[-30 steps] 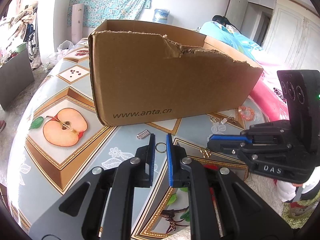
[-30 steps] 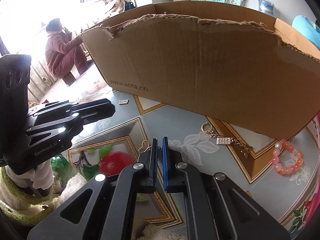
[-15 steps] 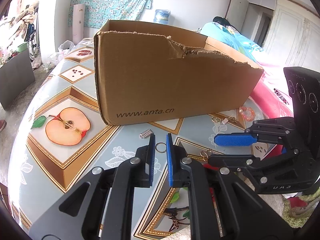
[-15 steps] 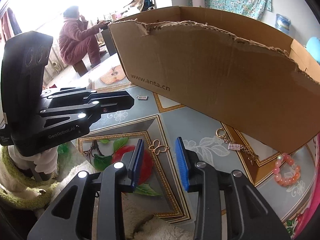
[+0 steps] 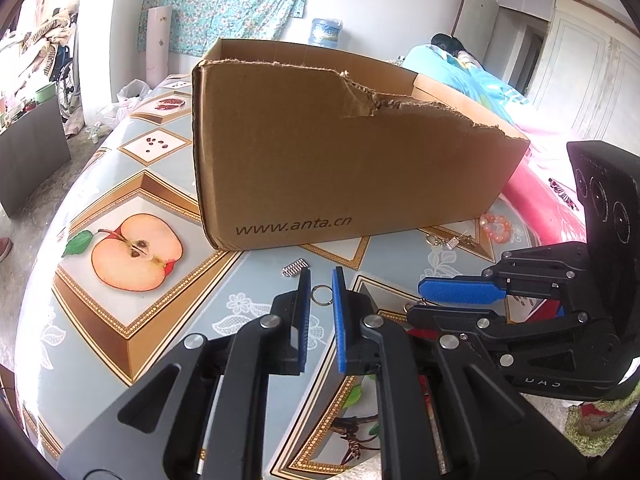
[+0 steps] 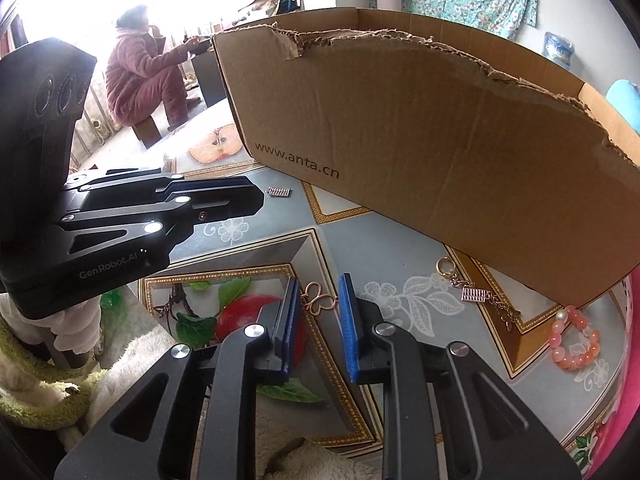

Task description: Organize jewelry

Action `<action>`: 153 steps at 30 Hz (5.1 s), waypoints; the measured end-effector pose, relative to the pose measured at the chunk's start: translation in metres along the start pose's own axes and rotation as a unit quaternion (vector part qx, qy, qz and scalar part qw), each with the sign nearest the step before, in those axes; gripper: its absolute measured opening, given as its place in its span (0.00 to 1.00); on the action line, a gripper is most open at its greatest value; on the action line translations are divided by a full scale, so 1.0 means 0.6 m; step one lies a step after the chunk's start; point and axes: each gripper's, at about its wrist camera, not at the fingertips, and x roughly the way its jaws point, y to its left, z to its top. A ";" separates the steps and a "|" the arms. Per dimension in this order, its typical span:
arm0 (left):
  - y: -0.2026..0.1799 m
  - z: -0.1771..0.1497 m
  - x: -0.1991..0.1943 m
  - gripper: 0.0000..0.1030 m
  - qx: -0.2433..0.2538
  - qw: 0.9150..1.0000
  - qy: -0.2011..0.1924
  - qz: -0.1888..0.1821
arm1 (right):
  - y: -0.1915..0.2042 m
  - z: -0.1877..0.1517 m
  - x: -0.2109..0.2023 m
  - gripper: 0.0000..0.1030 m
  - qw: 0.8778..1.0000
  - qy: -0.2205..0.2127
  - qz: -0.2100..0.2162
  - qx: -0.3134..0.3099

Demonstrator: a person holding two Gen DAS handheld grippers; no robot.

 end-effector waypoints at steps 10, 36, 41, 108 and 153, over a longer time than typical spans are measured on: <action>0.003 0.001 -0.002 0.09 -0.001 1.000 0.000 0.002 | -0.009 0.013 0.000 0.11 1.000 0.006 0.013 0.014; 0.006 0.000 -0.005 0.09 -0.009 1.000 -0.004 -0.002 | 0.005 0.040 0.015 0.10 0.998 0.059 -0.009 -0.025; 0.009 0.000 -0.006 0.09 -0.011 1.000 -0.004 -0.002 | 0.001 0.045 0.011 0.11 0.998 0.063 -0.002 -0.021; -0.106 0.230 -0.046 0.09 0.072 0.993 -0.070 -0.063 | -0.180 0.176 -0.199 0.20 0.995 -0.096 0.012 0.020; -0.060 0.267 -0.041 0.31 -0.014 0.997 -0.031 -0.065 | -0.213 0.161 -0.245 0.62 0.993 -0.114 0.015 0.014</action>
